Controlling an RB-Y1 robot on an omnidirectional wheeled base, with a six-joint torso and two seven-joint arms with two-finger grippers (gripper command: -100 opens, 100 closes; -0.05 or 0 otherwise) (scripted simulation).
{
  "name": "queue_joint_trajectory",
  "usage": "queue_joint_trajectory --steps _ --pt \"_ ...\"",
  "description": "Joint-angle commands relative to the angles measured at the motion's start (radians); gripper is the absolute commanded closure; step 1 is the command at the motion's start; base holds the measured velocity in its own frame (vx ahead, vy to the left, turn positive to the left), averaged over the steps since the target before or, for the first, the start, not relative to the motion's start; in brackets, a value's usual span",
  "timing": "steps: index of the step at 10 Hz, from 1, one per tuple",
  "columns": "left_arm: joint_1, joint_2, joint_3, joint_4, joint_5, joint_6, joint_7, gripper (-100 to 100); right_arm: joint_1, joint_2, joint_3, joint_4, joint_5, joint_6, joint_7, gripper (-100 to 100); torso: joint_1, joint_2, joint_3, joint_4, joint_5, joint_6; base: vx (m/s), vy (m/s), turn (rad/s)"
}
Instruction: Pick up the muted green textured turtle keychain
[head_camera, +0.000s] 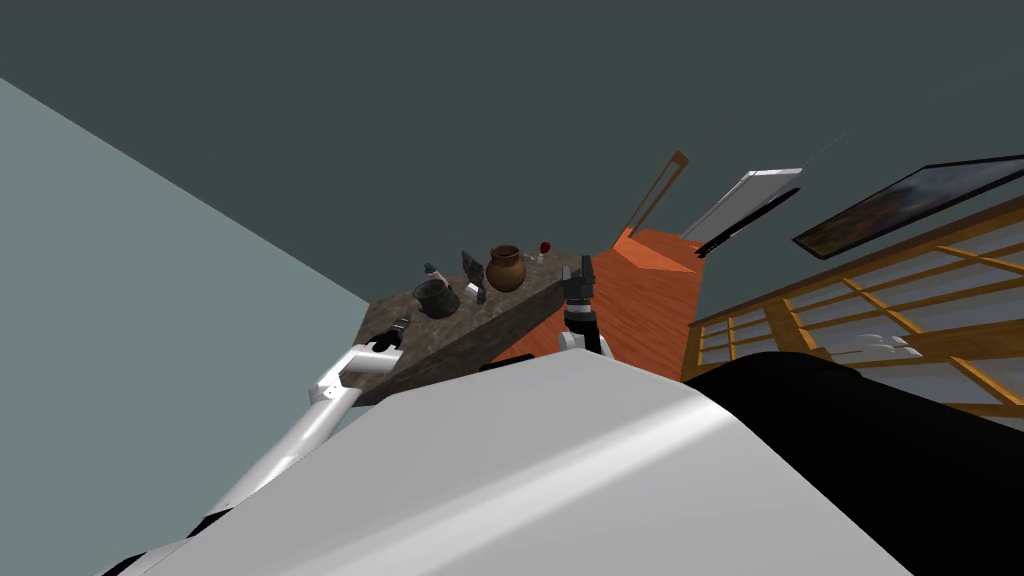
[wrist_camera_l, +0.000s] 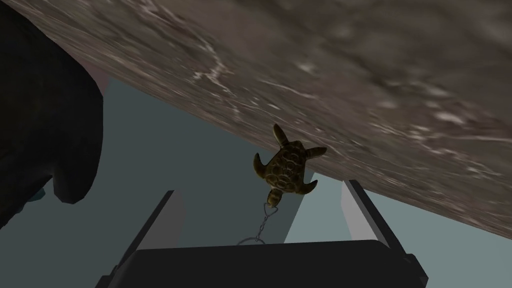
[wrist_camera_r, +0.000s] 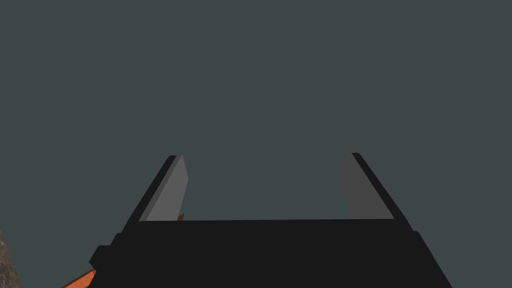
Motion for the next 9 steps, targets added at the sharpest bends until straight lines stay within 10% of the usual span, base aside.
queue_joint_trajectory --steps 1,2,3,7,8,9 --pt "-0.008 -0.009 0.003 0.028 -0.006 -0.020 -0.003 -100 0.000 0.000 0.000 0.000 0.000 0.000 0.000 0 0.000 0.000 0.000 0.000 0.000 0.000 0.046 0.016 -0.019" --pt "-0.004 -0.004 0.002 0.015 -0.003 -0.011 -0.002 -100 0.000 0.000 0.000 0.000 0.000 0.000 0.000 0 0.000 0.000 0.000 0.000 0.000 0.000 0.000 0.000 0.000" --pt "-0.004 -0.005 0.003 0.017 -0.003 -0.013 -0.002 100 0.000 0.000 0.000 0.000 0.000 0.000 0.000 0 -0.001 0.002 0.001 0.000 0.000 0.000 0.000 0.000 0.000" --pt "-0.005 -0.004 0.006 0.017 -0.004 -0.011 -0.001 100 0.000 0.000 0.000 0.000 0.000 0.000 0.000 0 -0.001 0.001 0.000 -0.001 0.001 0.002 0.000 0.000 0.000" --pt "-0.005 -0.004 0.006 0.017 -0.004 -0.011 -0.001 0 0.000 0.000 0.000 0.000 0.000 0.000 0.000 0 0.000 0.001 0.000 -0.001 0.001 0.002 0.000 0.000 0.000" --pt "0.003 0.008 -0.003 -0.015 0.006 0.008 0.001 100 0.000 0.000 0.000 0.000 0.000 0.000 0.000 0 0.000 0.001 0.000 -0.001 0.001 0.002 -0.035 -0.009 0.011"
